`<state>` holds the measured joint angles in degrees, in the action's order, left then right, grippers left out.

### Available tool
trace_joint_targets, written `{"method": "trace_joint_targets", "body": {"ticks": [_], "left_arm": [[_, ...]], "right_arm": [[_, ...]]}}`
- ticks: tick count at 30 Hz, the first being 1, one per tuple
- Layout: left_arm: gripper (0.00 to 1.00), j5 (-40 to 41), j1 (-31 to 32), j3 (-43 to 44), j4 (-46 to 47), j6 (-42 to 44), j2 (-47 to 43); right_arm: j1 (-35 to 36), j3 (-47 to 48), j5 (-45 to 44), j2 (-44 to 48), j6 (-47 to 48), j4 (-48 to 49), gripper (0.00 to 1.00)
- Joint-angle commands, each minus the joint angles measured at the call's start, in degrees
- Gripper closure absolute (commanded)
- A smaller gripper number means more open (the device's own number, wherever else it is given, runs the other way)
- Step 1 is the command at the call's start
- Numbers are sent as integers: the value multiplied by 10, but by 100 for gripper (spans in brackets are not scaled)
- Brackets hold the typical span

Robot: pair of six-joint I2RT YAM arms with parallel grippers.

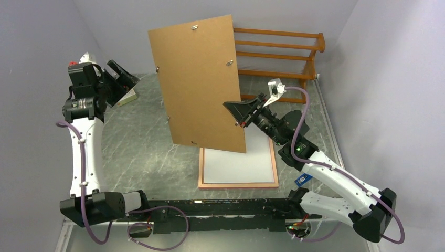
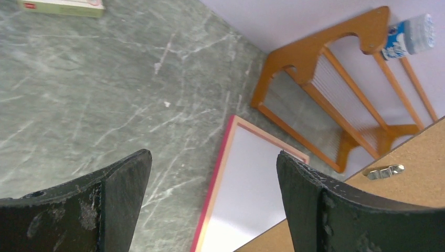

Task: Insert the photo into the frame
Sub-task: Turn over the photo frame item at the center of the board.

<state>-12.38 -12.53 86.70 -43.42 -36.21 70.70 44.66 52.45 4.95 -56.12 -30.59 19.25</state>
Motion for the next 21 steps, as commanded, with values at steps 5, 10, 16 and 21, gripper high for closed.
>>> {"method": "trace_joint_targets", "body": {"ticks": [5, 10, 16, 21], "left_arm": [[7, -143, 1, -48, 82, -18, 7], [11, -165, 1, -144, 116, -32, 8], [13, -166, 11, -222, 153, -48, 18], [14, -108, 98, -244, 154, -39, 67]], "right_arm": [[-22, -33, -37, 25, -72, 178, 100], [-91, -85, 7, 2, -196, 178, 100], [-208, -172, 127, -13, -354, 268, 100], [-250, -208, 168, 20, -379, 269, 100]]}}
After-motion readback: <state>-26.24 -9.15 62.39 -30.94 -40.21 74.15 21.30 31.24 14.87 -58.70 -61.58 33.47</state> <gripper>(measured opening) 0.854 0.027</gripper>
